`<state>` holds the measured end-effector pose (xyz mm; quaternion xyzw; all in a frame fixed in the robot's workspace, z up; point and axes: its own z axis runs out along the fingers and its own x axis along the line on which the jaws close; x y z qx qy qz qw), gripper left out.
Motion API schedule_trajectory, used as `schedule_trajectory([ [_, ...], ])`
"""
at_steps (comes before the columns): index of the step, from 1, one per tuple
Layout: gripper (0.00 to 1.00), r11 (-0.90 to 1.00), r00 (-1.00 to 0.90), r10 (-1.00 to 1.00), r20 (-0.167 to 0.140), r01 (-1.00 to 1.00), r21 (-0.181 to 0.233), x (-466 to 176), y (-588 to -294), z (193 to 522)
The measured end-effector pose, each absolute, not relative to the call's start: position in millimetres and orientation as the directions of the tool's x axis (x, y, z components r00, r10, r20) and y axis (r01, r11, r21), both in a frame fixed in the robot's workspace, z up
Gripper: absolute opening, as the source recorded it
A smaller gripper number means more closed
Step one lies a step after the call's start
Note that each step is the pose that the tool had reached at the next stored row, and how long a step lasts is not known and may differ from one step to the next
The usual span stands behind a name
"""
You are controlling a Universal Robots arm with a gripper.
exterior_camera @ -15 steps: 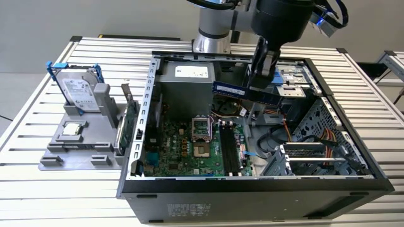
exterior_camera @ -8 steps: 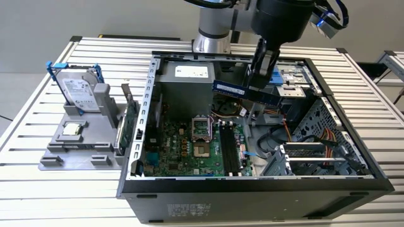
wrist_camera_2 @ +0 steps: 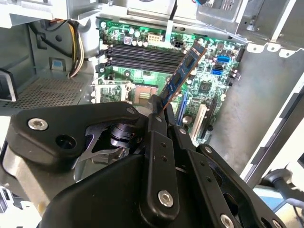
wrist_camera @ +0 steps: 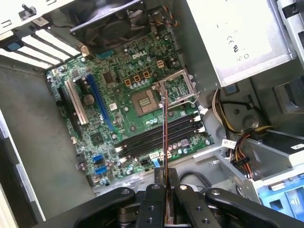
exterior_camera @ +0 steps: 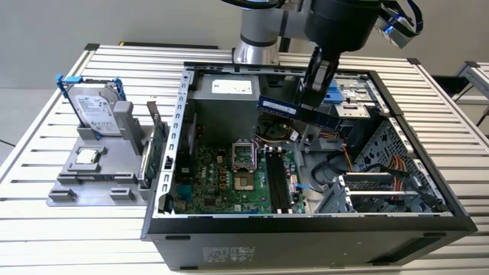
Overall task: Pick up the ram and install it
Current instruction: 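Insert the ram into the slot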
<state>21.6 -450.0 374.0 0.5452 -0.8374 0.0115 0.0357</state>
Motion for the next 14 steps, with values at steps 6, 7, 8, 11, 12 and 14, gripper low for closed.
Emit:
schedule_trajectory([
  [6, 0.00, 0.446, -0.443, -0.894, 0.072, -0.895, 0.020, 22.8, -450.0, 374.0],
  [7, 0.00, 0.452, -0.449, -0.890, 0.072, -0.892, 0.020, 23.1, -450.0, 374.0],
  [8, 0.00, 0.459, -0.456, -0.887, 0.072, -0.888, 0.020, 23.3, -450.0, 374.0],
  [11, 0.00, 0.477, -0.475, -0.877, 0.072, -0.878, 0.020, 23.9, -450.0, 374.0],
  [12, 0.00, 0.484, -0.481, -0.874, 0.072, -0.875, 0.020, 24.1, -450.0, 374.0],
  [14, 0.00, 0.496, -0.494, -0.867, 0.072, -0.868, 0.020, 24.4, -450.0, 374.0],
])
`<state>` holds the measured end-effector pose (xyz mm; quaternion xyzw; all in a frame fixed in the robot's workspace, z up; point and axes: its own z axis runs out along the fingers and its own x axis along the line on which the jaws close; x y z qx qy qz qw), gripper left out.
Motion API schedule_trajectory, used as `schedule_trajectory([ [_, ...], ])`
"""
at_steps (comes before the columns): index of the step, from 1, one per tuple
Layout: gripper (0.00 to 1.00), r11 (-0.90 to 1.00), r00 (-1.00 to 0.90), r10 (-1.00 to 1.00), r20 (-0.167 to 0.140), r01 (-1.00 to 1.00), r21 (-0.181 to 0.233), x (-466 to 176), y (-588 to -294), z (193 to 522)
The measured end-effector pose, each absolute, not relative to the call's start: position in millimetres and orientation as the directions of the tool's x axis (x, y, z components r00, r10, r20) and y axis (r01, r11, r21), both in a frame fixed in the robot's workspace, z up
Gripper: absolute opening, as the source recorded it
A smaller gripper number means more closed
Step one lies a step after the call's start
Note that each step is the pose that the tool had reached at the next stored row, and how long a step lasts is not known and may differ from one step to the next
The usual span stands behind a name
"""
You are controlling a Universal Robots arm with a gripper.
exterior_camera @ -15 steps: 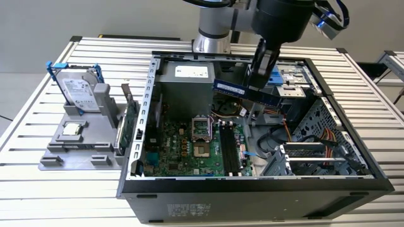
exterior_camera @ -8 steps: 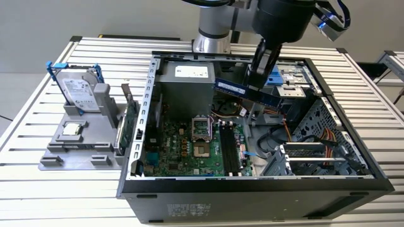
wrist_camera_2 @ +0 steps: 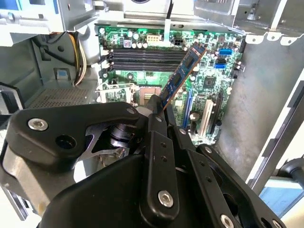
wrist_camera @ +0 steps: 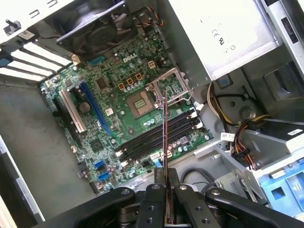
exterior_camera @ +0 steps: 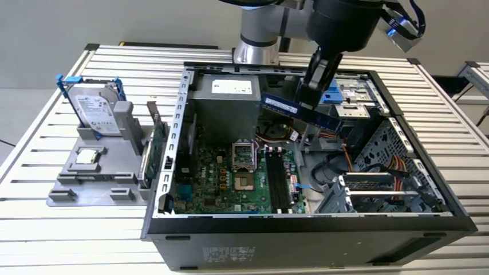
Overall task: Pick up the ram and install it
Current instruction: 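Insert the ram into the slot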
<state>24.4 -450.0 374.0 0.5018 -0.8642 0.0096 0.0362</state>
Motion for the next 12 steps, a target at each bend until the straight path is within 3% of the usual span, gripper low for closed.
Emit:
schedule_trajectory([
  [12, 0.00, 0.566, -0.564, -0.823, 0.072, -0.824, 0.020, 26.5, -450.0, 374.0],
])
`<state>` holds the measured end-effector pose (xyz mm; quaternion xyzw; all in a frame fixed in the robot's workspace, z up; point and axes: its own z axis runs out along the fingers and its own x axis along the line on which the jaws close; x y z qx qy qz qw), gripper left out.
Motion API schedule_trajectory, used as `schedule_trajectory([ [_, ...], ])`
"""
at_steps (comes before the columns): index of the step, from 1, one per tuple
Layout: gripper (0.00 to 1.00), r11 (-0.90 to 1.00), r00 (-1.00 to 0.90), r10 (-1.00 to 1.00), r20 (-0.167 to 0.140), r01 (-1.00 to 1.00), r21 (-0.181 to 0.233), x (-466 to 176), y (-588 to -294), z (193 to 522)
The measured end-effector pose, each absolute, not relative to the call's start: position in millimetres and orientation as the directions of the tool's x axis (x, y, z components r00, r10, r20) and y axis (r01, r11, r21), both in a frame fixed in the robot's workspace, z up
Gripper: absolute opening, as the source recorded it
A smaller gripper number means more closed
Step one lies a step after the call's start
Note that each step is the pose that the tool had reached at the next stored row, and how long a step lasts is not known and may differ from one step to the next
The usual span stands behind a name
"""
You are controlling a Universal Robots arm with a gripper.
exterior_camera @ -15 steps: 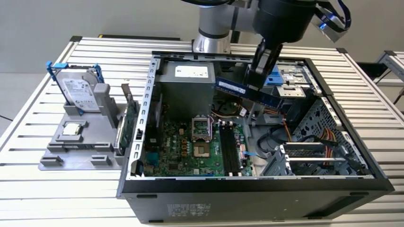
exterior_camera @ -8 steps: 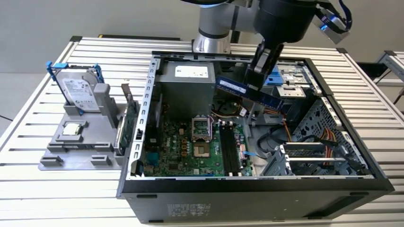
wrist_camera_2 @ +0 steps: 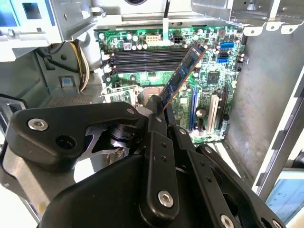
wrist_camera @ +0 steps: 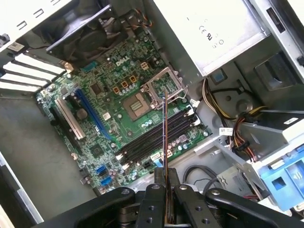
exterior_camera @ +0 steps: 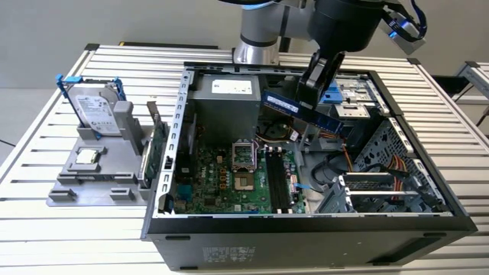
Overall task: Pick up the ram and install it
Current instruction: 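Insert the ram into the slot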
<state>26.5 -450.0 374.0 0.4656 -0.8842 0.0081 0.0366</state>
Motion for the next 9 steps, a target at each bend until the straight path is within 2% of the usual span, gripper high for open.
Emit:
schedule_trajectory([
  [9, 0.00, 0.614, -0.612, -0.788, 0.072, -0.789, 0.020, 27.9, -450.0, 374.0],
])
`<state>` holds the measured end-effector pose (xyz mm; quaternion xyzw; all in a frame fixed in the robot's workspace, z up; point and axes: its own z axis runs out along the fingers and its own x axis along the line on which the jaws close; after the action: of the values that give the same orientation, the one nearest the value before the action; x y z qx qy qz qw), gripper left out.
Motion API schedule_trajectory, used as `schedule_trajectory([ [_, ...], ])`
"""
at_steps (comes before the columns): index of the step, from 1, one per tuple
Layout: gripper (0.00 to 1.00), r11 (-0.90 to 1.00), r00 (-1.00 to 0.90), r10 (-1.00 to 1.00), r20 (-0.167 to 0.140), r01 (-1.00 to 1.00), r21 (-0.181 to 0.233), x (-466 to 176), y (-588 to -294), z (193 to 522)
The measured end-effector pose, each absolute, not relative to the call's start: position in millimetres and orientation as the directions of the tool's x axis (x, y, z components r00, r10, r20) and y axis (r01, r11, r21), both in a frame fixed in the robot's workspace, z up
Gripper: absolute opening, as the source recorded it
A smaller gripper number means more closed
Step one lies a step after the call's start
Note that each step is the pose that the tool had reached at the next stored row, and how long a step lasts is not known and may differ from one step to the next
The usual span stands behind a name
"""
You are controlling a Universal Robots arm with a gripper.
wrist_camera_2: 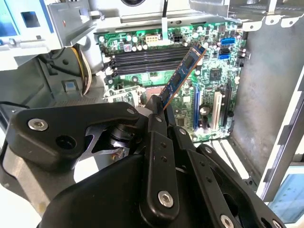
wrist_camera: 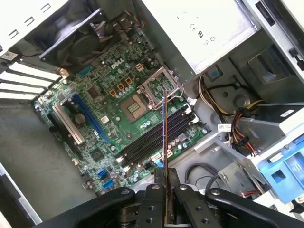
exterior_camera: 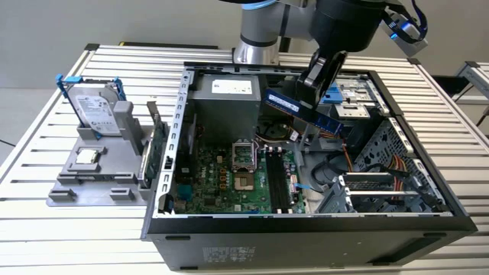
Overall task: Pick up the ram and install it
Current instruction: 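Insert the ram into the slot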
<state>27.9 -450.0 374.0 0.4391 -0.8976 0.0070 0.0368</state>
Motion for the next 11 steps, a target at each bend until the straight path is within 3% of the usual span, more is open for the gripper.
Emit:
schedule_trajectory([
  [11, 0.00, 0.666, -0.664, -0.745, 0.072, -0.745, 0.020, 30.3, -450.0, 374.0],
])
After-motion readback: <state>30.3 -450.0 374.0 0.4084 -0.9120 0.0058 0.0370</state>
